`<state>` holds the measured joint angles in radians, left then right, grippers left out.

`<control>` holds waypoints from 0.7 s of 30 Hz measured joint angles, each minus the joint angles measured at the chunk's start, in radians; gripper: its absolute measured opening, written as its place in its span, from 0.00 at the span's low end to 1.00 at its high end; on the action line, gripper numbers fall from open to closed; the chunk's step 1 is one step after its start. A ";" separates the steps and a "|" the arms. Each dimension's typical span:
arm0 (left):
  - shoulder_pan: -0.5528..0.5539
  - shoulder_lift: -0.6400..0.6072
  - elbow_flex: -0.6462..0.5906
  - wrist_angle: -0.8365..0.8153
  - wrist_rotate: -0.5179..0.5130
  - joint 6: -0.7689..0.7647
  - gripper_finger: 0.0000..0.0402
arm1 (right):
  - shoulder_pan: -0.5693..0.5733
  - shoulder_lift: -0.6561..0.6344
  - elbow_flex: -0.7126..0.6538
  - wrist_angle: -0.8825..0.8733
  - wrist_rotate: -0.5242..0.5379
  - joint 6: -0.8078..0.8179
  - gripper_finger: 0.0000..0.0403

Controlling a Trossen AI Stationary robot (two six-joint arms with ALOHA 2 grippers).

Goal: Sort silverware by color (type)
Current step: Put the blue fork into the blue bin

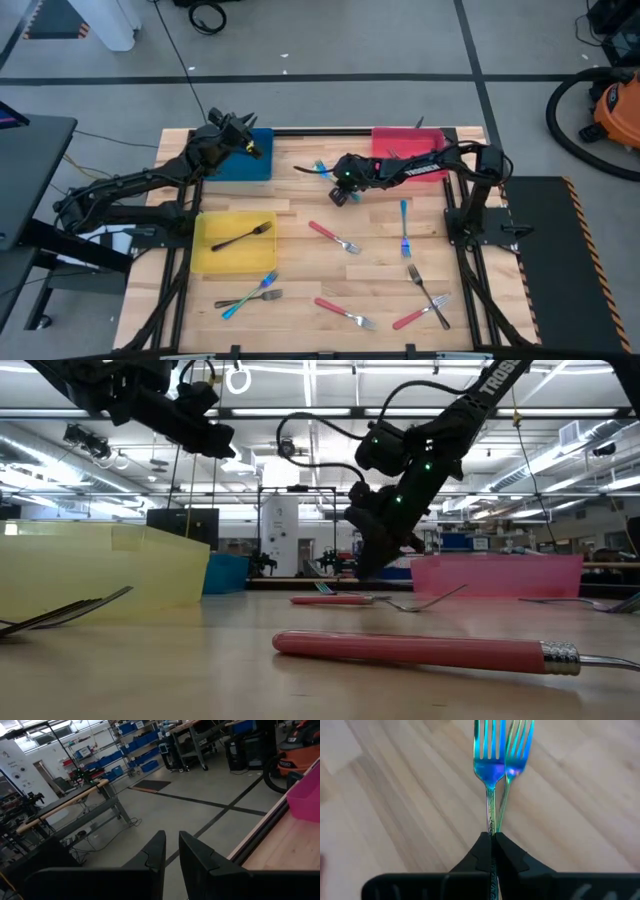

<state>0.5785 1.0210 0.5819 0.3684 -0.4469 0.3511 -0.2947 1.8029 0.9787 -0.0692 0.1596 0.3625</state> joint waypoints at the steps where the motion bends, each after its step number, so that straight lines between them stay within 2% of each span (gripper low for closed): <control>1: 0.000 0.000 0.000 0.000 0.000 0.000 0.14 | 0.000 -0.003 0.001 0.013 -0.001 -0.005 0.03; 6: 0.000 0.000 0.000 0.000 0.000 0.000 0.14 | -0.002 -0.014 0.010 0.064 -0.008 -0.045 0.03; 21: 0.001 0.000 0.000 0.010 0.000 0.000 0.14 | -0.030 -0.015 0.181 0.152 -0.023 -0.229 0.03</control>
<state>0.5793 1.0210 0.5823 0.3783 -0.4469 0.3511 -0.3245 1.7882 1.1599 0.0824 0.1364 0.1331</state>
